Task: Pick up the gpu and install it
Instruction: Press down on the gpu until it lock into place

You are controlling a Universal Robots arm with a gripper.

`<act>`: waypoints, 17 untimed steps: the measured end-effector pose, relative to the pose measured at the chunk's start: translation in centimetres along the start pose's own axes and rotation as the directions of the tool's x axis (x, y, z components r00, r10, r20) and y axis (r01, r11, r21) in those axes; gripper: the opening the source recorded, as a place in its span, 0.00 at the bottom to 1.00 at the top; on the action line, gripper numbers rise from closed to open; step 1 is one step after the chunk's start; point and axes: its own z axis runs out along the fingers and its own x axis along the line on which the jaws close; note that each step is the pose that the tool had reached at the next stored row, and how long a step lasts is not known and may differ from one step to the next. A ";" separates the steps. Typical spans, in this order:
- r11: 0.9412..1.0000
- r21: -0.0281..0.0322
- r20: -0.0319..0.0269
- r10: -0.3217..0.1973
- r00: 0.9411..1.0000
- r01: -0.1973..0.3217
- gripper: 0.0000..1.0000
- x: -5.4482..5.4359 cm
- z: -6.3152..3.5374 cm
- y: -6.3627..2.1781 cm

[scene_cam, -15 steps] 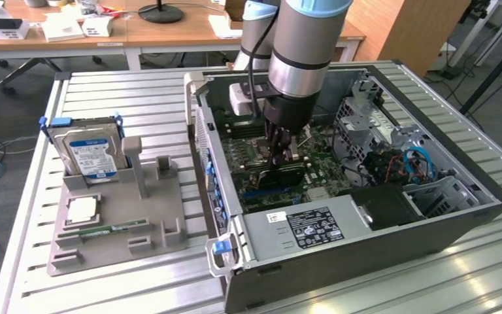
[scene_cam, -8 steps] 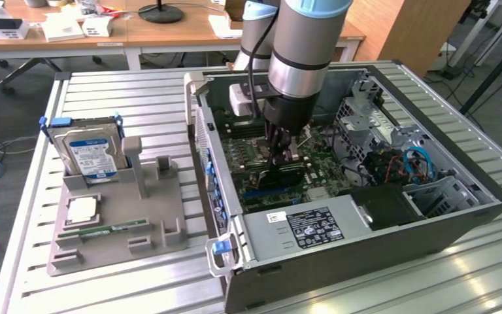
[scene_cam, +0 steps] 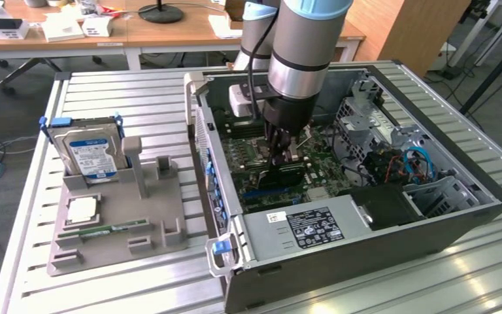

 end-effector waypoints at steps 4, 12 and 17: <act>1.000 0.000 0.000 0.000 1.000 0.000 0.10 0.0 0.02 0.00; 1.000 0.000 0.000 0.000 1.000 0.000 0.10 0.0 0.10 0.01; 1.000 0.000 0.000 0.000 1.000 0.000 0.10 0.0 0.14 0.03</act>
